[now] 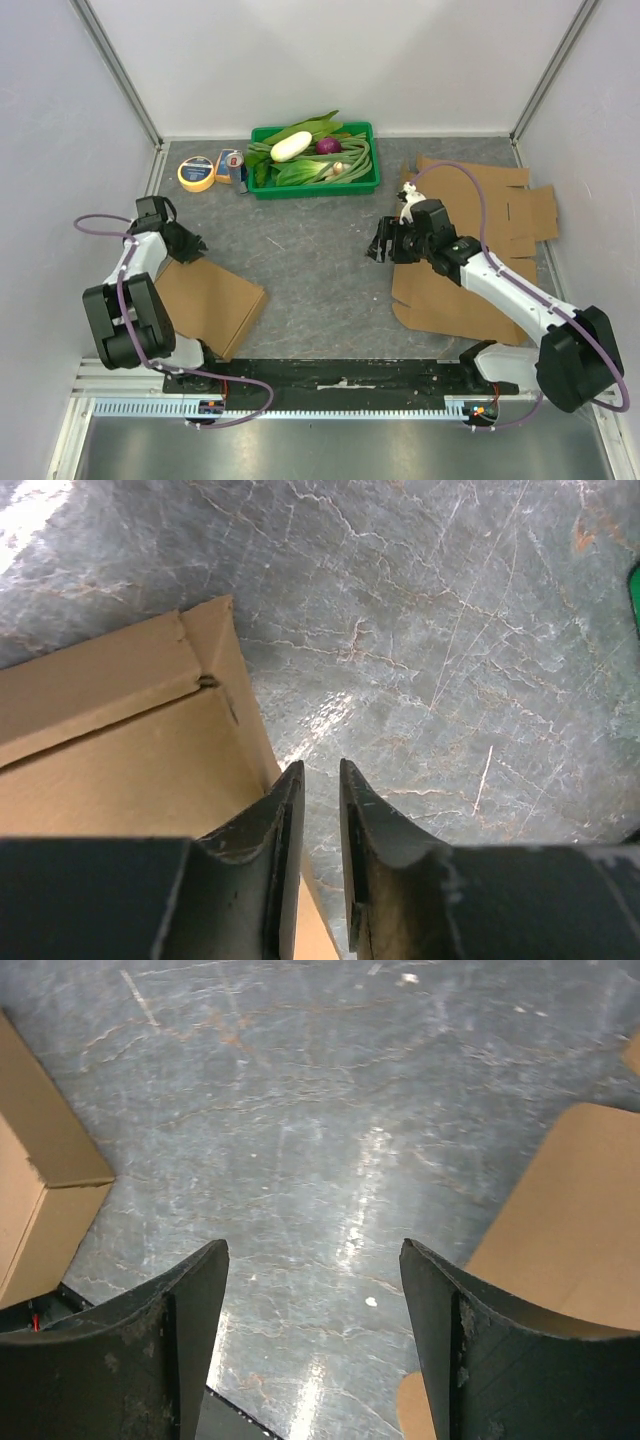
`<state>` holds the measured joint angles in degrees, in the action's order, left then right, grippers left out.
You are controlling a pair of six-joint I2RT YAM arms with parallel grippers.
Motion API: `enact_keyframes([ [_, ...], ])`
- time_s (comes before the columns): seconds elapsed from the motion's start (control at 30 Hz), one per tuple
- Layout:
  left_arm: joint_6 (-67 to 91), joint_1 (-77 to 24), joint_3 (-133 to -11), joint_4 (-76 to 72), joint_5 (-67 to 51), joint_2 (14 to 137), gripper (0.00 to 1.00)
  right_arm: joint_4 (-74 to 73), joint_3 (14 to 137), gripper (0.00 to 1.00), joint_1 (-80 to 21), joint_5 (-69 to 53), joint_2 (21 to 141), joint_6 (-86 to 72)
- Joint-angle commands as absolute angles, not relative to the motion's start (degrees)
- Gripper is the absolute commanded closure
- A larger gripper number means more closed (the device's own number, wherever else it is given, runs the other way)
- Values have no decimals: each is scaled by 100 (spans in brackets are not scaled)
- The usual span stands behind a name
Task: Fold the paper box
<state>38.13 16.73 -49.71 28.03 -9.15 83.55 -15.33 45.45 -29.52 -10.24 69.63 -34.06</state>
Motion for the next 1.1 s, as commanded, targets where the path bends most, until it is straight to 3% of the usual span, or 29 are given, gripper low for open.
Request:
enact_keyframes([
  [0.0, 3615, 1741, -5001, 2945, -772, 7877, 68, -1905, 4790, 22, -2262, -1363, 6979, -3656],
  [0.07, 3306, 999, -5140, 2638, -809, 7246, 54, -2213, 4877, 16, -1979, -455, 6778, -3508],
  [0.1, 3148, 532, -5263, 2463, -591, 7094, 41, -2563, 5017, 11, -1664, -196, 6750, -3385],
  [0.17, 3190, -857, -5536, 2015, -710, 7118, 34, -2916, 5211, 2, -1285, 243, 6820, -3218],
  [0.23, 3488, -1605, -5790, 1175, -1360, 7442, 19, -3173, 5379, 2, -487, 20, 6847, -3173],
  [0.27, 3515, -2391, -5949, 951, -1467, 8045, 19, -3173, 5388, 2, -161, -183, 6794, -3147],
  [0.33, 3376, -3430, -6579, 539, -1546, 8785, 19, -3155, 5510, 2, 666, -290, 6855, -3042],
  [0.43, 3454, -4146, -7432, 239, -1880, 10254, 21, -3524, 5967, 2, 1282, -202, 6882, -2979],
  [0.6, 3831, -4684, -8409, 411, -2136, 11879, 26, -3296, 6240, 2, 1521, -930, 6908, -2909],
  [0.7, 3929, -4816, -8517, 440, -1821, 12102, 23, -3121, 6188, 2, 1521, -1370, 6794, -2927],
  [0.8, 4139, -4887, -8612, 361, -2064, 12532, 26, -2962, 6012, 2, 1521, -1537, 6557, -2988],
  [1.07, 4702, -5063, -8649, -185, -2576, 13192, 63, -2743, 5880, 3, 1450, -1925, 6355, -3129],
])
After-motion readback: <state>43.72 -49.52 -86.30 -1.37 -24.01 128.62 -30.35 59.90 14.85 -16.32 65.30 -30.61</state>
